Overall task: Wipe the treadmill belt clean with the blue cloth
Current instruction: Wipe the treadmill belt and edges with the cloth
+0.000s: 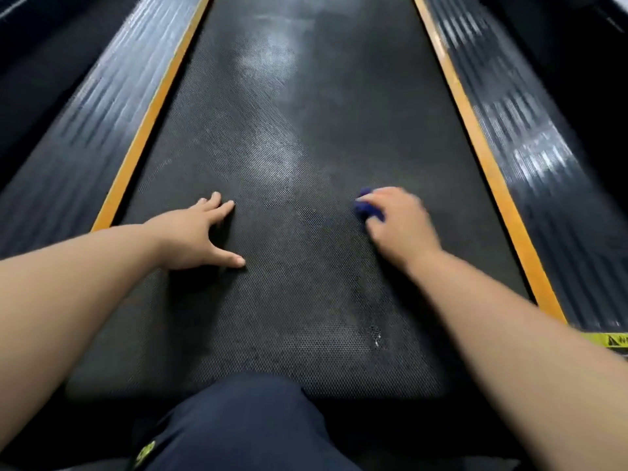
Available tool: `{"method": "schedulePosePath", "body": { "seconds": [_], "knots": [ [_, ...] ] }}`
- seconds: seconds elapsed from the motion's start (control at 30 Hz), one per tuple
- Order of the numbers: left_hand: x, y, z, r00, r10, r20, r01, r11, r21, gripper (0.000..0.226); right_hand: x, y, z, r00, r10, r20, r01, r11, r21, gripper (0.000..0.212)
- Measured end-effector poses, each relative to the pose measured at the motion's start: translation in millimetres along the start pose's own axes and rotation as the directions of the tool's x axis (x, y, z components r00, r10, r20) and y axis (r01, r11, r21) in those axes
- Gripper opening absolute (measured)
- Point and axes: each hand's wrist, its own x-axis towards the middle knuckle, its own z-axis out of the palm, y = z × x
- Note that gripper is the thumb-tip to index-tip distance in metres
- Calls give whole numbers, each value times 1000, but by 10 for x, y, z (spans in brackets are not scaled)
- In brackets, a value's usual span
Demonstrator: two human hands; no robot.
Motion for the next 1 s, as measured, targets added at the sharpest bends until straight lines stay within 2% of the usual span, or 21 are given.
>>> {"method": "schedulePosePath", "body": {
  "seconds": [0.07, 0.1, 0.13, 0.2, 0.27, 0.3, 0.37, 0.43, 0.47, 0.53, 0.57, 0.6, 0.63, 0.7, 0.73, 0.77, 0.83, 0.87, 0.9, 1.0],
  "knots": [
    [-6, -63, -24, 1000, 20, 3, -20, 1000, 2, 115, 121, 211, -122, 958, 264, -111, -265, 964, 3, 34],
    [-11, -76, -47, 1000, 31, 8, -31, 999, 15, 115, 132, 120, -56, 950, 287, -125, -289, 957, 3, 34],
    [-16, -77, -62, 999, 39, 12, -39, 999, 32, 114, 102, -95, 65, 967, 233, -105, -233, 972, 16, 35],
    [-14, -77, -68, 999, 54, -3, -54, 997, 56, 113, -83, -628, 394, 1000, -15, -24, 17, 995, 100, 34],
    [-20, -107, -81, 998, 64, -20, -62, 995, 74, 115, -338, -1024, 627, 971, -222, 83, 207, 966, 157, 33],
    [-21, -146, -89, 998, 61, -24, -59, 995, 79, 118, -367, -1066, 658, 951, -282, 124, 257, 949, 184, 32],
    [-29, -246, -100, 999, 21, -29, -19, 997, 73, 124, -199, -936, 562, 933, -310, 182, 280, 944, 173, 32],
    [-59, -361, -90, 998, -59, -31, 61, 997, 54, 125, 82, -668, 402, 969, -213, 127, 204, 975, 86, 34],
    [-78, -413, -79, 996, -86, -26, 87, 995, 39, 125, 219, -519, 280, 995, -64, 70, 59, 996, 71, 33],
    [-128, -503, -93, 994, -101, -29, 101, 995, 2, 122, 353, -359, 142, 971, 238, -27, -234, 965, 115, 31],
    [-147, -531, -119, 994, -97, -40, 97, 995, -7, 118, 325, -432, 173, 963, 264, -48, -256, 958, 131, 30],
    [-157, -555, -142, 994, -94, -51, 94, 996, -6, 115, 240, -597, 250, 979, 196, -54, -188, 973, 134, 29],
    [-161, -571, -159, 994, -89, -60, 89, 996, -2, 111, 121, -783, 373, 998, 56, -35, -51, 989, 139, 29],
    [-147, -607, -144, 995, -73, -68, 73, 997, 1, 109, -157, -1061, 667, 970, -237, 58, 232, 969, 90, 25],
    [-137, -622, -121, 996, -62, -68, 62, 998, -6, 109, -173, -1067, 729, 953, -290, 85, 285, 956, 70, 25],
    [-124, -642, -94, 997, -54, -64, 52, 998, -26, 109, -83, -1005, 686, 956, -272, 114, 267, 962, 60, 30],
    [-103, -684, -38, 998, -37, -54, 33, 996, -78, 109, 161, -788, 492, 988, -113, 105, 117, 992, -39, 42],
    [-98, -708, -9, 998, -34, -55, 29, 995, -98, 108, 218, -691, 414, 992, -80, 96, 89, 991, -97, 43],
    [-94, -729, 12, 998, -30, -60, 23, 994, -111, 107, 197, -661, 373, 990, -93, 106, 106, 986, -129, 43],
    [-91, -745, 22, 998, -23, -61, 13, 987, -161, 106, -198, -816, 502, 966, -223, 133, 228, 974, -20, 44]
  ]
}}
